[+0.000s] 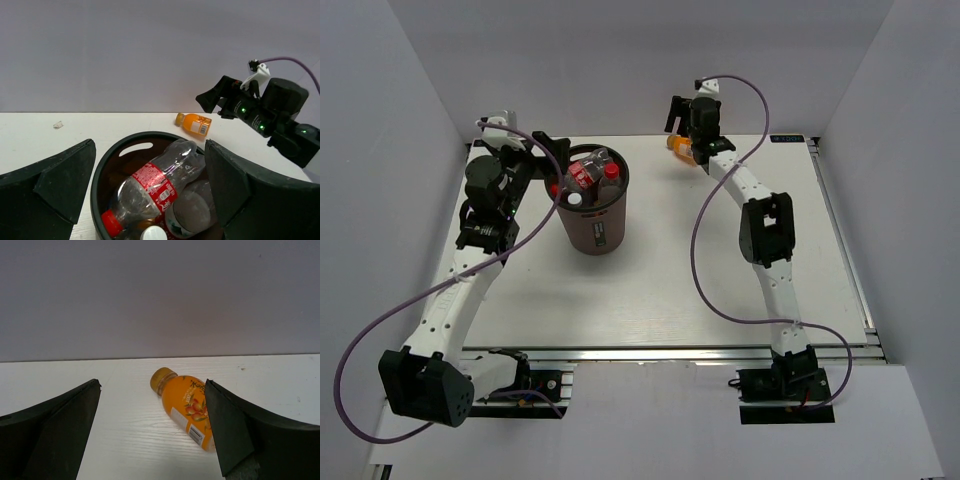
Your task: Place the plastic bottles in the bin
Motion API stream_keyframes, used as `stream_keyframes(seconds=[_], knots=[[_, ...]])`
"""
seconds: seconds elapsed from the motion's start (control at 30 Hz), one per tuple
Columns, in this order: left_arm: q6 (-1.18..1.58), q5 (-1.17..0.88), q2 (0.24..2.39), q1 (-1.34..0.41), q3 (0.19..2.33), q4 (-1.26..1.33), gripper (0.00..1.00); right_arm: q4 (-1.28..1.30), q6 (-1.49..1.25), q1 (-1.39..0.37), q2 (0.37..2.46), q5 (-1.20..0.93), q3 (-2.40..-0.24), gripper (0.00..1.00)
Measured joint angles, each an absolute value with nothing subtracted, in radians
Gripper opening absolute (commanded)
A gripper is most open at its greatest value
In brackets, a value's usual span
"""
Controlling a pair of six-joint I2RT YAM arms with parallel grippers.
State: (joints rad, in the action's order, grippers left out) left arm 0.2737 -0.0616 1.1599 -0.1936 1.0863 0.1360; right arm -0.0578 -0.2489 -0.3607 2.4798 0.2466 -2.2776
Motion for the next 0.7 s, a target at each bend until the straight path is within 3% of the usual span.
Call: stream_keyframes(seconds=[0.27, 0.7], knots=[[0.261, -0.03, 1.142, -0.194, 1.032, 0.136, 0.98, -0.138, -0.326, -0.328, 2.602, 0.292, -2.284, 0.89], [0.259, -0.022, 1.142, -0.194, 1.003, 0.143, 0.98, -0.207, -0.459, -0.29, 2.618, 0.294, -2.288, 0.89]])
